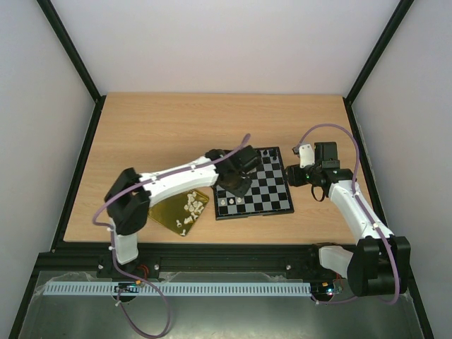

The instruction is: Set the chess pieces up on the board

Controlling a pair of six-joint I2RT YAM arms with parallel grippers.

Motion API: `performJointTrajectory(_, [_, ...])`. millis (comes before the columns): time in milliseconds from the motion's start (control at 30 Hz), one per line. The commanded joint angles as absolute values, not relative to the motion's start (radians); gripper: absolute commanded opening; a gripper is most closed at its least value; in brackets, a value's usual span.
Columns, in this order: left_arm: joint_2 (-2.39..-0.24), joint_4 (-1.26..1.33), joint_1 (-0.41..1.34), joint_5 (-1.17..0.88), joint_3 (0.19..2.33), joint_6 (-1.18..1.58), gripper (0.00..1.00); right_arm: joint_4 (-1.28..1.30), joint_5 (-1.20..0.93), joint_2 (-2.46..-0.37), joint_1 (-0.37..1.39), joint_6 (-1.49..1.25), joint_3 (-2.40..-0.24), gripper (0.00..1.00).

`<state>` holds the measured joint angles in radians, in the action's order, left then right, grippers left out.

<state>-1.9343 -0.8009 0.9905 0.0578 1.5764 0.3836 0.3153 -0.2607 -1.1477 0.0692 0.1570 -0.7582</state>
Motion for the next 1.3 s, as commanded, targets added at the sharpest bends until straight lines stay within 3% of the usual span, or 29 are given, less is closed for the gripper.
performJointTrajectory(0, [-1.775,-0.818,0.931,0.143,1.461,0.455,0.18,0.341,-0.276,-1.160,0.064,0.170,-0.767,0.58])
performJointTrajectory(300, [-1.561,-0.736,0.683,0.122,1.110,0.539,0.17,0.342,-0.282,-1.164,0.064,0.173,-0.769,0.58])
performJointTrajectory(467, [-1.549,-0.691,0.637,0.104,1.025,0.533,0.16,0.345,-0.284,-1.164,0.064,0.174,-0.769,0.58])
performJointTrajectory(1267, [-1.696,-0.595,0.645,0.013,1.023,0.484,0.12,0.347,-0.285,-1.166,0.064,0.176,-0.767,0.58])
